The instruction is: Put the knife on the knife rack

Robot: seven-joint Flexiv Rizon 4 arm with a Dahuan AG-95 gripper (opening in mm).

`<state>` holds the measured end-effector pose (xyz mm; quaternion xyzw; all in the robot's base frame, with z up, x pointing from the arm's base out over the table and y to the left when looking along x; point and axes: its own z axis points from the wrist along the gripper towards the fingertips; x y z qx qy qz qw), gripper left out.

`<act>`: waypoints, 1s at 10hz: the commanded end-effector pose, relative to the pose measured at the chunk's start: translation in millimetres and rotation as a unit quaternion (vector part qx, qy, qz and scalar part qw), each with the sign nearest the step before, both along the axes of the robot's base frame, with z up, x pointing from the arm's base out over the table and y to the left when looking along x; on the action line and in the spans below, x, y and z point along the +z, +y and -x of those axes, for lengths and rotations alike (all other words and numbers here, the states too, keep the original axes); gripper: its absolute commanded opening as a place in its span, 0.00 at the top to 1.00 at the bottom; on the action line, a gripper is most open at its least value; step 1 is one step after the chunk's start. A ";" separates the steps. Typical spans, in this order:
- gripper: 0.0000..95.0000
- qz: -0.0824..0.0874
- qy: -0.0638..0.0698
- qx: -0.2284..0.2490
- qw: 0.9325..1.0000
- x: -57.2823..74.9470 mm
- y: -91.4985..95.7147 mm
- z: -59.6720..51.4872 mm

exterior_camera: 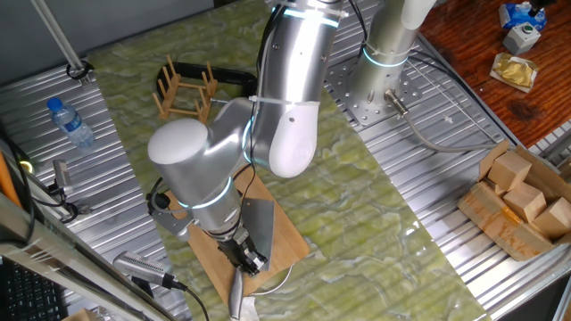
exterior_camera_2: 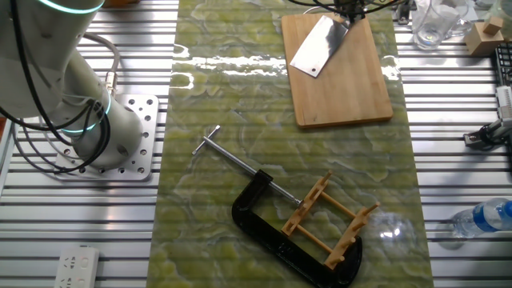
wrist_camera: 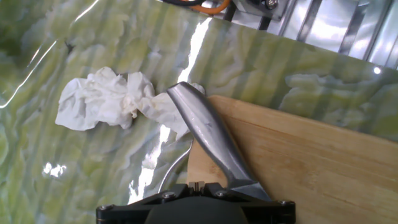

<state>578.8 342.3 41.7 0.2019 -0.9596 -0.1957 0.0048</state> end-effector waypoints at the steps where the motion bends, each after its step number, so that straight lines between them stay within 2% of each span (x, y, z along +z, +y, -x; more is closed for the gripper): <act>1: 1.00 0.001 -0.003 0.003 1.000 -1.2 -0.8 -0.5; 5: 1.00 0.002 -0.020 0.037 0.999 -3.7 -8.5 -2.0; 10: 1.00 0.002 -0.032 0.071 0.997 -1.5 -20.6 -3.8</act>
